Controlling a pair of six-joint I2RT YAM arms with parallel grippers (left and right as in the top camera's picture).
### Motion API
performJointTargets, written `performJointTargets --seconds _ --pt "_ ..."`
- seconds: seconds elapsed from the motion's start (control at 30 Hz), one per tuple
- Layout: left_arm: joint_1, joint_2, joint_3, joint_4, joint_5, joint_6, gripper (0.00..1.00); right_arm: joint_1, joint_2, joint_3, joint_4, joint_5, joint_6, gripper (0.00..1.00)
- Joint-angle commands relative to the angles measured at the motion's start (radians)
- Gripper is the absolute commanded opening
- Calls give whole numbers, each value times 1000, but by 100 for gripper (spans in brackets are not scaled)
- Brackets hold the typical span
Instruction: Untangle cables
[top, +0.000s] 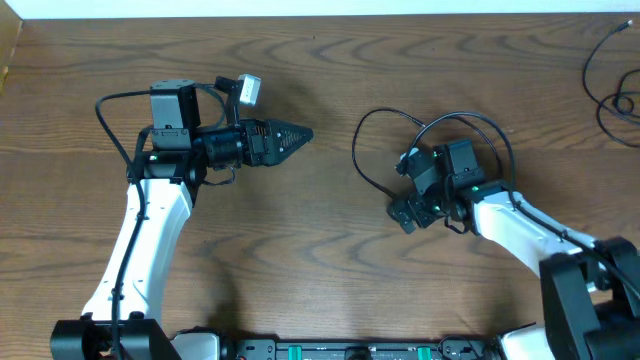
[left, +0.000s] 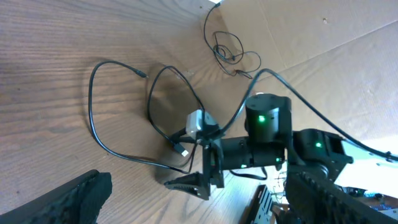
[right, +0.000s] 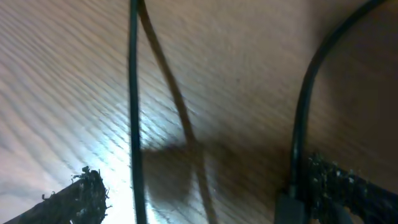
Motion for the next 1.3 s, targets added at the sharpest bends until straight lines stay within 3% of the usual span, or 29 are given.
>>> performJointTargets --seconds 0.0,0.13,0.27,0.37,0.5,0.63,0.83,1.13,1.27 --pt "2 2 -6 -2 5 7 96 5 47 -10 -4 3 -13 99" --pt "2 2 -6 -2 5 7 96 5 76 -10 -8 4 -13 90" --pt "2 2 -6 -2 5 7 96 5 78 -10 -7 4 -13 68" --pt "2 2 -6 -2 5 7 96 5 78 -10 -3 5 -13 63" --pt "2 2 -6 -2 5 7 96 5 78 -10 3 4 -13 41" --pt "2 2 -6 -2 5 7 96 5 78 -10 12 4 -13 30" --pt "2 2 -6 -2 5 7 96 5 78 -10 21 5 -13 1" --pt "2 2 -6 -2 5 7 96 1 78 -2 113 10 -2 1" --pt "2 2 -6 -2 5 7 95 -1 78 19 174 97 -1 1"
